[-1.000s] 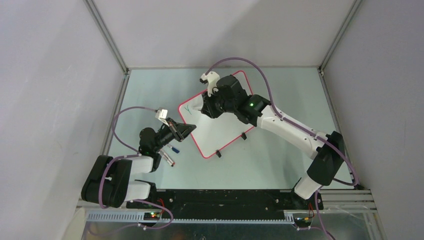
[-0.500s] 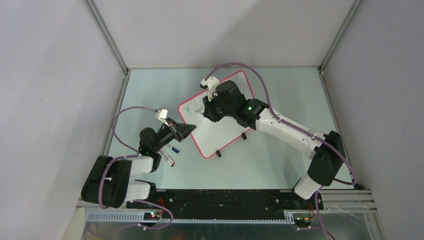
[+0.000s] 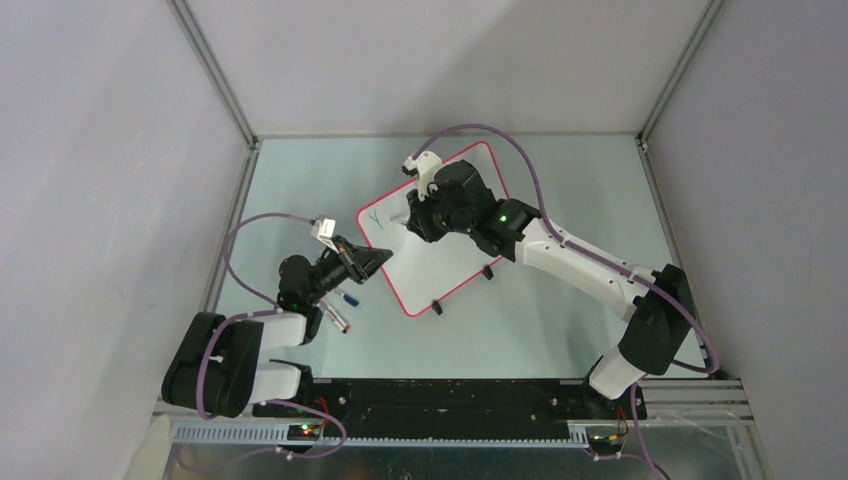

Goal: Write a sentence on the whiteboard

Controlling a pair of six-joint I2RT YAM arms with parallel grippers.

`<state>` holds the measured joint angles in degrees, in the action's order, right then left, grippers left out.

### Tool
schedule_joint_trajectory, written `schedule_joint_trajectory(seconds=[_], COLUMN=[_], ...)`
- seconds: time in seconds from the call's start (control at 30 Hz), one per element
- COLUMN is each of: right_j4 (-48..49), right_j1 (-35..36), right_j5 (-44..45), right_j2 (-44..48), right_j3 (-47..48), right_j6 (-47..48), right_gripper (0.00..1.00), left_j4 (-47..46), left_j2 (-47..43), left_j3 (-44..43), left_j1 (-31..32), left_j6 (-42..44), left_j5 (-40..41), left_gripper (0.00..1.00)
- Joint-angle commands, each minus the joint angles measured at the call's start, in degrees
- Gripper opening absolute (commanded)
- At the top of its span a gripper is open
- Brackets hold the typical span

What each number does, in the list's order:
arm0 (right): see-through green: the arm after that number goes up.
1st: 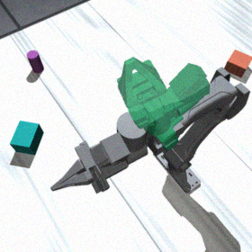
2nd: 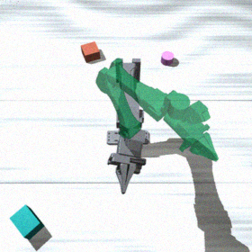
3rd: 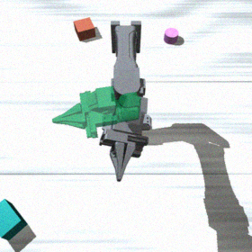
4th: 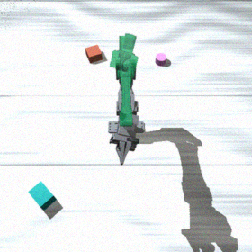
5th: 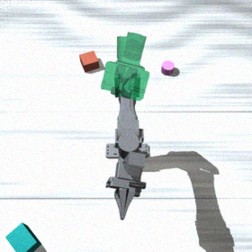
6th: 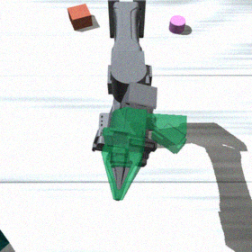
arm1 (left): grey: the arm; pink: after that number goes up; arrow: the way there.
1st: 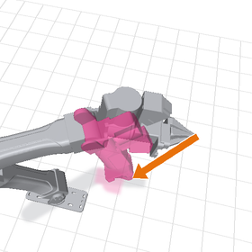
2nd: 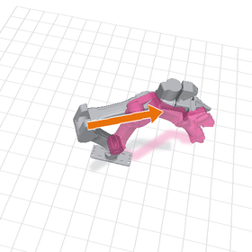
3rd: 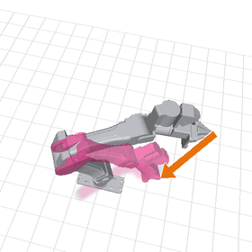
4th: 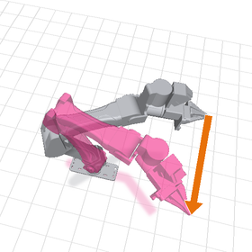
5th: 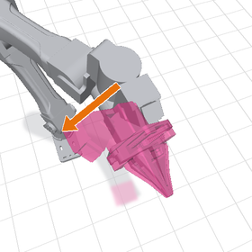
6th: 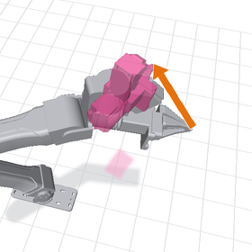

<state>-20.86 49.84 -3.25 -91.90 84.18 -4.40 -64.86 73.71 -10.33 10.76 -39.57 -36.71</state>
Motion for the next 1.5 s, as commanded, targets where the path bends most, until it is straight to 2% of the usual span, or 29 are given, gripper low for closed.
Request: schedule_joint_trajectory(seconds=[0.0, 0.4, 1.47], right_j4=[3.9, 5.9, 4.3], right_j1=[-0.3, -0.3, 0.5], right_j5=[1.6, -0.6, 1.4], right_j2=[3.4, 3.5, 1.3], right_j3=[-1.9, -2.4, 1.7], right_j6=[0.6, -0.7, 0.2], right_gripper=[0.0, 0.0, 0.0], left_j4=[2.4, 2.5, 4.9], left_j2=[-1.6, -1.7, -2.6], left_j3=[-0.5, -0.5, -0.8], left_j1=[0.2, 0.7, 1.7], left_j6=[5.8, 6.2, 7.6], left_j5=[1.4, 1.7, 2.4], left_gripper=[0.04, 0.04, 0.04])
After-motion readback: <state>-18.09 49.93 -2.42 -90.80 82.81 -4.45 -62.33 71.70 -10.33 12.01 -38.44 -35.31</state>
